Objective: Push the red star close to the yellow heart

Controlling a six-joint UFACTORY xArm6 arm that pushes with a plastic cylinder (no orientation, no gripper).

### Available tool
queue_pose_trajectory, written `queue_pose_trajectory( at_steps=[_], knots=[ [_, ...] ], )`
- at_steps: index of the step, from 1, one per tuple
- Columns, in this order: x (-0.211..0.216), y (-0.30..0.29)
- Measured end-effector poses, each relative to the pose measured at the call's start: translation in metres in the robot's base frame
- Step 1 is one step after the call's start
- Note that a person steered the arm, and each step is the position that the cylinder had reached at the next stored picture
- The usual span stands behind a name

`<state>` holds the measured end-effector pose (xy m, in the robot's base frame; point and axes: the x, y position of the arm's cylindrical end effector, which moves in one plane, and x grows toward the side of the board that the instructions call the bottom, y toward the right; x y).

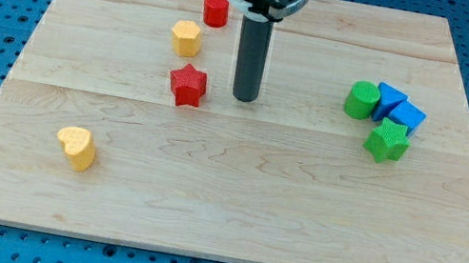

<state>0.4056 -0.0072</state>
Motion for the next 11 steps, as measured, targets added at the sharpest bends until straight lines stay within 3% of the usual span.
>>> queue_pose_trajectory(
  at_steps=[3, 4, 6, 7, 8, 9, 11],
  knots=[
    [0.002, -0.113],
    [-0.019, -0.115],
    [0.033, -0.163],
    [0.015, -0.154],
    [-0.008, -0.187],
    [0.023, -0.205],
    [0.056, -0.158]
  ],
)
